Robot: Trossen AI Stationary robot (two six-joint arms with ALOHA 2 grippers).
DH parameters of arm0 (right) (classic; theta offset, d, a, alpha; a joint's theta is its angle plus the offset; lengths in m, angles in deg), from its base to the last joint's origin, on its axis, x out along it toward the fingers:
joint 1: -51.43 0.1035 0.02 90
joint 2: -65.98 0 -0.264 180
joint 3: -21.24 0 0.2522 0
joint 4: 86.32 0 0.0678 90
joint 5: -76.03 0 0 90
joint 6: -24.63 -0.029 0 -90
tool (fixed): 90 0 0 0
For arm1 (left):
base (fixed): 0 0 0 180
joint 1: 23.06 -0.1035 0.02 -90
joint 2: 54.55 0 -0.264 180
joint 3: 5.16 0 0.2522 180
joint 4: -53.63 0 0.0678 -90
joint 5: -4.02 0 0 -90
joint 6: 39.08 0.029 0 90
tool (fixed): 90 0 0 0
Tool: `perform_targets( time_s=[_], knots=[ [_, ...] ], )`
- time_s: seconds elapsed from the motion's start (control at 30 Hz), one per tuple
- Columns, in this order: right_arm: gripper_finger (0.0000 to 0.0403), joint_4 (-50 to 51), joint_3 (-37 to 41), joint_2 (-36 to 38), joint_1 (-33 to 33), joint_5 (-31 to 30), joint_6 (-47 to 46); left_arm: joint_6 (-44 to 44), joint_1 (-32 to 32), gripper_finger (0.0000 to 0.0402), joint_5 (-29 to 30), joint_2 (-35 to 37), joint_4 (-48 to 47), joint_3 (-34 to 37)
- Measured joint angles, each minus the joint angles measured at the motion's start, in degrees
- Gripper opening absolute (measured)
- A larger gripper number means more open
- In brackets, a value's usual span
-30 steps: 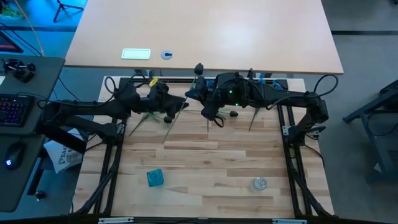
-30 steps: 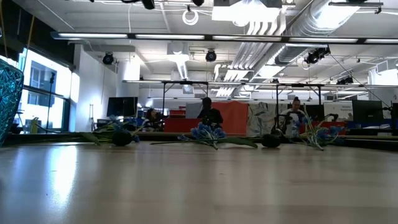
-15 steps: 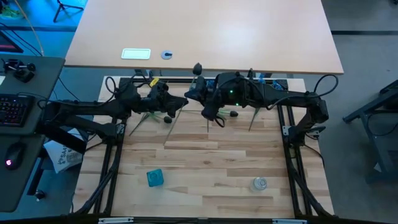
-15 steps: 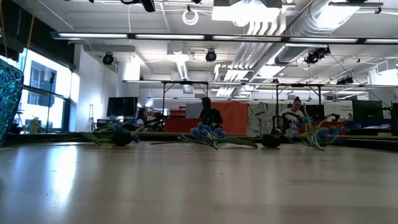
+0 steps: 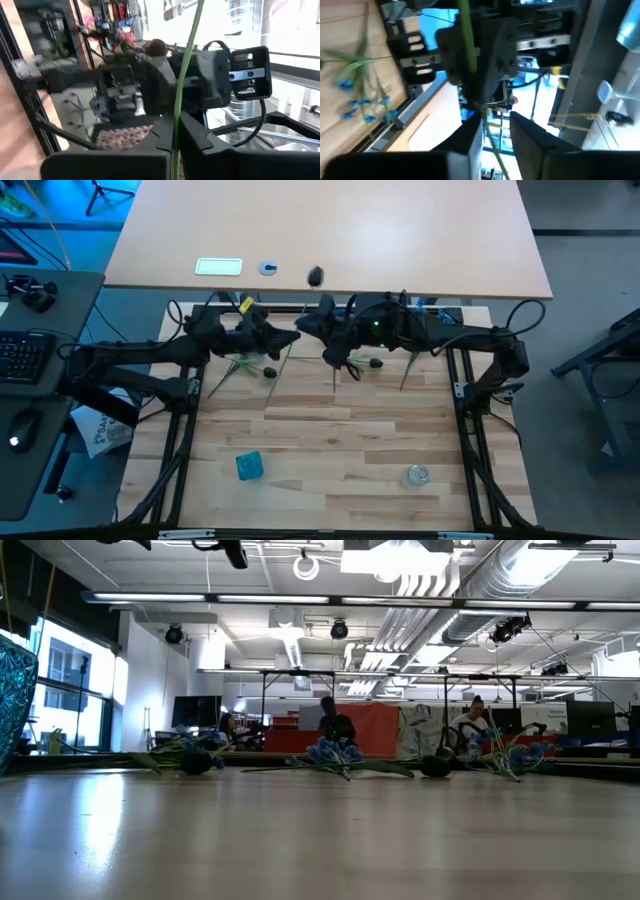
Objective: Sort flowers into vase by color
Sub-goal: Put the right black flower into the blue vase
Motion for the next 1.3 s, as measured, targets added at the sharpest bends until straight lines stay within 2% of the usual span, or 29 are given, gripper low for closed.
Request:
perform_targets(
  time_s=[0.2, 0.33, 0.43, 0.53, 0.67, 0.73, 0.8, 0.93, 1.03, 1.2, 1.3],
  knots=[
    [0.0165, 0.0, -0.1, 2.5, 0.1, -4.0, -5.4, 10.4, -7.2, 0.0001, -0.2, 5.5, -10.8, 0.1],
    [0.0190, 0.5, 0.0, 6.1, 0.0, -4.7, -14.6, 21.1, -12.2, 0.0001, 2.7, 11.9, -18.0, 0.1],
    [0.0194, 1.0, -0.1, 9.4, -0.8, -5.6, -28.8, 31.6, -13.0, 0.0000, 7.5, 16.9, -22.0, 0.1],
    [0.0195, 6.6, -0.1, 12.2, -3.2, -5.4, -44.9, 43.0, -11.2, 0.0000, 12.6, 20.8, -24.6, 0.1],
    [0.0194, 16.2, -0.1, 14.7, -7.4, 2.9, -63.1, 52.9, -4.8, 0.0000, 18.9, 24.7, -25.3, 1.7],
    [0.0192, 19.6, 0.1, 14.9, -9.0, 7.4, -70.0, 54.7, -1.4, 0.0000, 22.8, 26.1, -23.4, 4.4],
    [0.0189, 22.2, 0.6, 14.7, -9.8, 9.7, -74.9, 54.8, 2.2, 0.0000, 25.4, 26.8, -16.7, 8.5],
    [0.0181, 21.3, 3.0, 14.5, -9.7, 10.1, -79.7, 54.0, 8.8, 0.0000, 28.6, 25.6, 2.1, 19.4],
    [0.0177, 20.2, 5.3, 14.6, -9.6, 10.5, -84.0, 51.6, 13.6, 0.0000, 30.9, 23.6, 12.8, 26.5],
    [0.0172, 17.8, 10.7, 14.5, -9.2, 15.9, -93.1, 49.4, 23.1, 0.0000, 35.6, 21.9, 18.2, 31.1],
    [0.0172, 11.9, 16.2, 14.5, -7.4, 19.3, -98.7, 53.2, 29.3, 0.0000, 38.6, 22.0, 18.8, 30.5]
  ],
)
